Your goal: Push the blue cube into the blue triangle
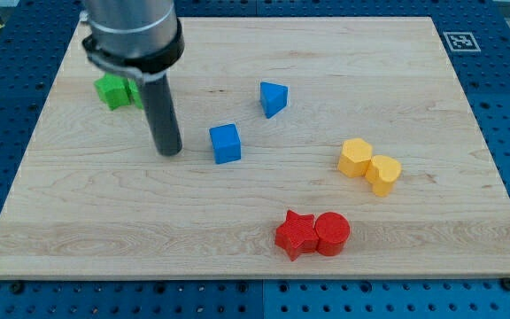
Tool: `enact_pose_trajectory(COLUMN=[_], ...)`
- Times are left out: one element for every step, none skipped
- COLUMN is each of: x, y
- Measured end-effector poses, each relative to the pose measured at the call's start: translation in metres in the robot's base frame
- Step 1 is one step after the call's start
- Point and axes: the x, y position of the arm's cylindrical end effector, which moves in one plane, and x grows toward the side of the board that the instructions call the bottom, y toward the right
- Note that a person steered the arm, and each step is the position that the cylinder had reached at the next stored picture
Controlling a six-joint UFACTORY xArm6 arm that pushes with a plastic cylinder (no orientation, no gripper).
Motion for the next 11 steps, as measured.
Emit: enact_pose_trajectory(x=[0.023, 0.007, -0.032, -0.034, -0.020, -0.023, -0.033, -0.045, -0.053, -0.056, -0.056], y=[0.036, 0.081, 0.103, 0.107, 0.061, 0.027, 0.029, 0.064, 0.102, 0.131, 0.143])
